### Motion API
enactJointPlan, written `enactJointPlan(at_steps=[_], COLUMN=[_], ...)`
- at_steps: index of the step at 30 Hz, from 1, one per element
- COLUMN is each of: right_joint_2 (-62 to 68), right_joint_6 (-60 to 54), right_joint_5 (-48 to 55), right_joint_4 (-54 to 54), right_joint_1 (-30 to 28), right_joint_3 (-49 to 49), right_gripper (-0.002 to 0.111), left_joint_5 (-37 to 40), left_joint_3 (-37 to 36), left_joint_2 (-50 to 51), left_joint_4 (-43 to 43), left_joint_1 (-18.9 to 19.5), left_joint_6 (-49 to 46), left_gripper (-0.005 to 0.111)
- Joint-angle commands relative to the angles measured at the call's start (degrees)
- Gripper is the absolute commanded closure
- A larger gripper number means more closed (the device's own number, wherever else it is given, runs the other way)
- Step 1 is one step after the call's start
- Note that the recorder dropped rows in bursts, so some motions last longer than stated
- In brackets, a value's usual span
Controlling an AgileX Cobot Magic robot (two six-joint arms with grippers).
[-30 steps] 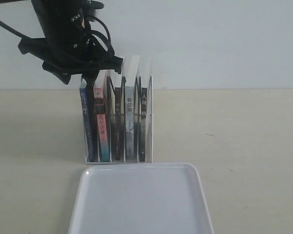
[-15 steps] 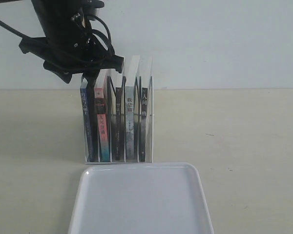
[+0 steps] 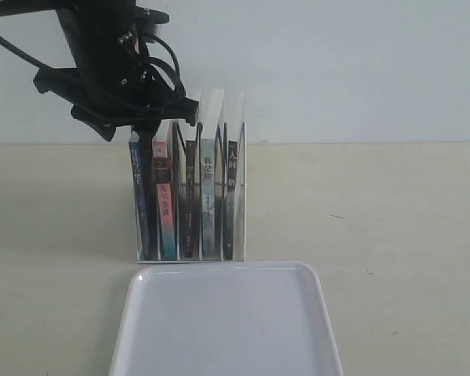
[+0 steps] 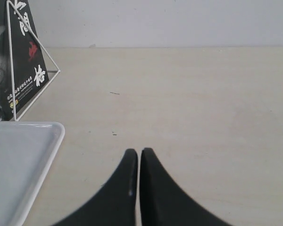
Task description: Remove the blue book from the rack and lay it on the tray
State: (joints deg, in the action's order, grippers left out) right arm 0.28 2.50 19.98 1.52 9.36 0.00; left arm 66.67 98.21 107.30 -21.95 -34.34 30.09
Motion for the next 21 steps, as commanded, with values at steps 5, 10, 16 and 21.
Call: enactJointPlan(at_steps=[5,10,16,21], right_joint_2=[-0.3,-0.3,-0.3,-0.3], right_joint_6=[-0.1,-0.1,-0.1,-0.1], right_joint_5=[-0.7,-0.7,-0.7,-0.7], right_joint_4=[-0.4,-0.4,-0.4,-0.4], right_joint_1=[-0.2,-0.2,-0.2,-0.2], right_joint_3=[0.0,0.0,0.0,0.0], right_gripper=[0.107,0.107,0.107,0.107], left_joint_5=[-0.1,0.4,0.8,2.5], left_joint_3=[-0.3,-0.3,-0.3,-0.2], left_joint_2=[1.1,2.4,2.4,2.4], left_joint_4=[0.6,0.6,0.6,0.6], left_joint_1=[0.0,0.0,0.0,0.0], left_joint_6=[-0.1,-0.1,-0.1,-1.3], left_gripper=[0.059,0.062,0.086,0.091])
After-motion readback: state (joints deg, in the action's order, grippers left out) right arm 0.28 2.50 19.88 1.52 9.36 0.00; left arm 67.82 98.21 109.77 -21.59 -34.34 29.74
